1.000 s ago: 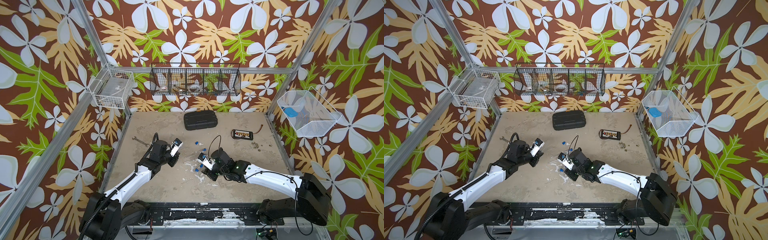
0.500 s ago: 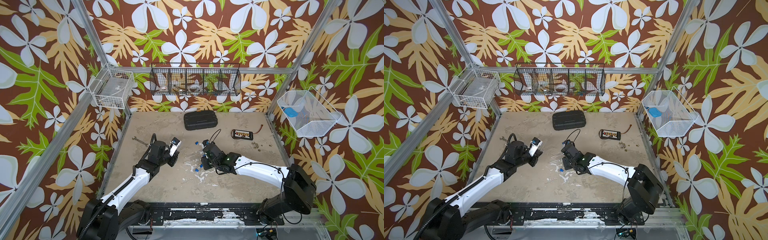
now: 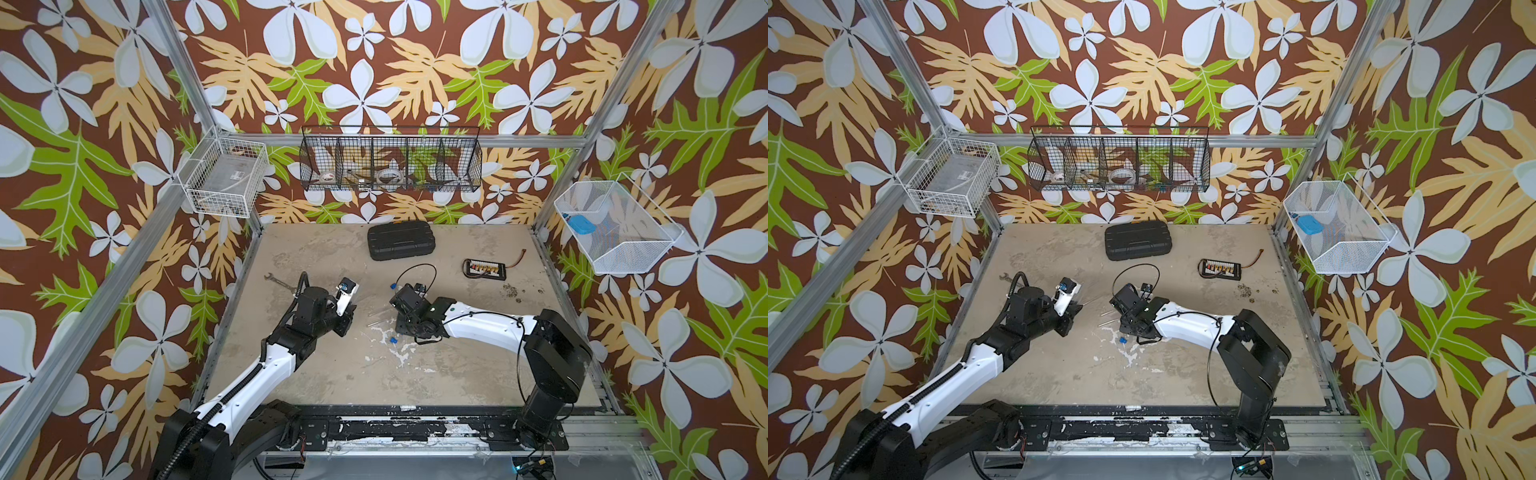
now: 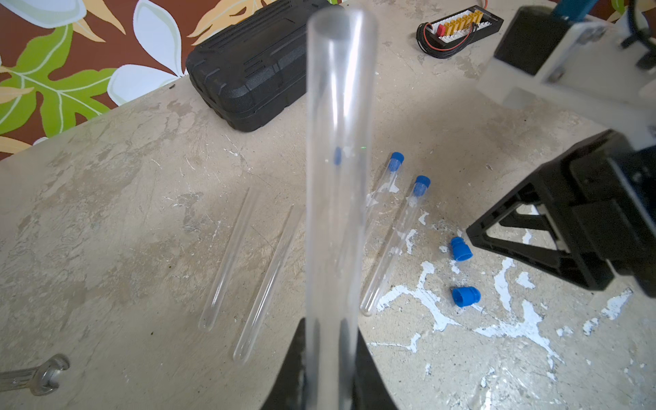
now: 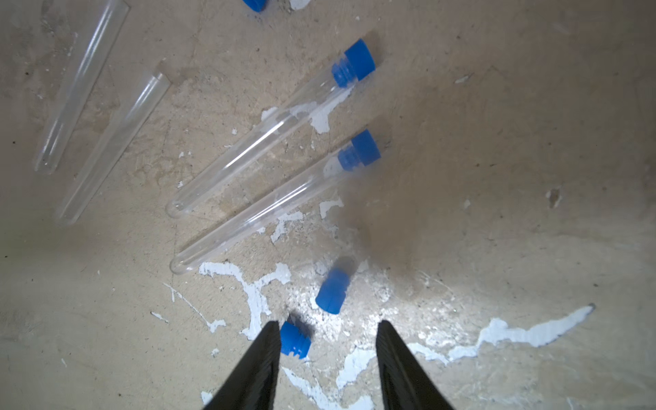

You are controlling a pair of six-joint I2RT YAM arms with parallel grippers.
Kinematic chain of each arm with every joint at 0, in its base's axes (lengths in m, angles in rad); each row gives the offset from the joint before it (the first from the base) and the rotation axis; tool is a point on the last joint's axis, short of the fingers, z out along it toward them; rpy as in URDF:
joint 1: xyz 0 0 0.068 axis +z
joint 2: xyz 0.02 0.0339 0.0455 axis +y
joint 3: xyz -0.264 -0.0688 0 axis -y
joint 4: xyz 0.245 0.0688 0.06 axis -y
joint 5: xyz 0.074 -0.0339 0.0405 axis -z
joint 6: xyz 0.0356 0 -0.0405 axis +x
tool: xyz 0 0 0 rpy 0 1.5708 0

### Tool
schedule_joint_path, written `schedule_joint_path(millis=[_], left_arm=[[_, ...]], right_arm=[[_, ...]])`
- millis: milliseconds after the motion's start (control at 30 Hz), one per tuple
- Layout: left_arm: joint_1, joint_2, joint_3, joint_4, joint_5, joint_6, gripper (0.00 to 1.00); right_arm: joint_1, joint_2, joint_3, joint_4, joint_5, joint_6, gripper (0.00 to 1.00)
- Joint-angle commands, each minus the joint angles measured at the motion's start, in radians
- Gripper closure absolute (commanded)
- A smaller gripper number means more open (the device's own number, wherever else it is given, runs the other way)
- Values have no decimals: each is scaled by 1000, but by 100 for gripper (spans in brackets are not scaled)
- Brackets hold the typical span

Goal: Insert stoppers into test tubes
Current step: Pick up the stopper from the center of the board.

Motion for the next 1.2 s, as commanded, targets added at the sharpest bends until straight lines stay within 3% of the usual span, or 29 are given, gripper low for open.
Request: schedule_joint_path(millis=[0, 567, 1167], left_arm=[[1, -4, 0, 21, 9, -13, 100], [1, -4, -6, 20, 13, -7, 100], [2, -9, -22, 28, 23, -4, 100]], right_arm=[[0, 44, 44, -71, -9, 59, 53], [-11, 163, 121, -129, -71, 49, 58], [-11, 244, 196, -223, -78, 43, 75]])
